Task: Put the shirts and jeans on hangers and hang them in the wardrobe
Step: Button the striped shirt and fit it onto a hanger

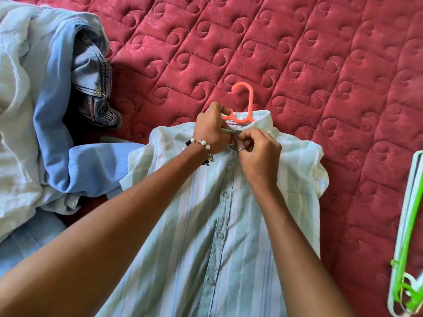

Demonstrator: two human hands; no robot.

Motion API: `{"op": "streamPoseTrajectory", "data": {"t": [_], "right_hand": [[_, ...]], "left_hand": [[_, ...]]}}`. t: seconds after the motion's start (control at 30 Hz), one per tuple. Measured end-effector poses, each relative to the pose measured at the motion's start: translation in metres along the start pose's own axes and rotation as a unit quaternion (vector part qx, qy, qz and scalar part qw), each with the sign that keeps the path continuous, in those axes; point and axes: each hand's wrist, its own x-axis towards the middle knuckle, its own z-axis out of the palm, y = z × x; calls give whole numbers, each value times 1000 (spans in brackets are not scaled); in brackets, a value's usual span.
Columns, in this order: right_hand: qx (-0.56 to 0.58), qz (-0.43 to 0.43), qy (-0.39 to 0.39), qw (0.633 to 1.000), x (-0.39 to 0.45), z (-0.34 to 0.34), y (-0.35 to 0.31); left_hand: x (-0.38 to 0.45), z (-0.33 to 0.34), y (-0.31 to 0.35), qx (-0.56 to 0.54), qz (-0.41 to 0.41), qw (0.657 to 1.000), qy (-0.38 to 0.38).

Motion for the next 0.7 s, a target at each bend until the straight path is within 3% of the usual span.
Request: {"op": "streamPoseTrajectory", "data": {"t": [0.13,0.27,0.47,0.57,0.7], "right_hand": [[72,167,8,983,-7,1,-2],[94,237,9,967,-4,2,-5],[31,247,-2,969,2,3,-13],[35,242,17,969,2,7,-16],[47,160,26,986,-8,14,-8]], "left_hand": [[-1,-5,3,5,14,999,-34],[-1,-10,3,37,49,996,-62],[-5,-4,3,87,78,992,-35],[-5,-4,5,55,40,998,-17],[-1,-9,6,11,-32,999,-34]]}}
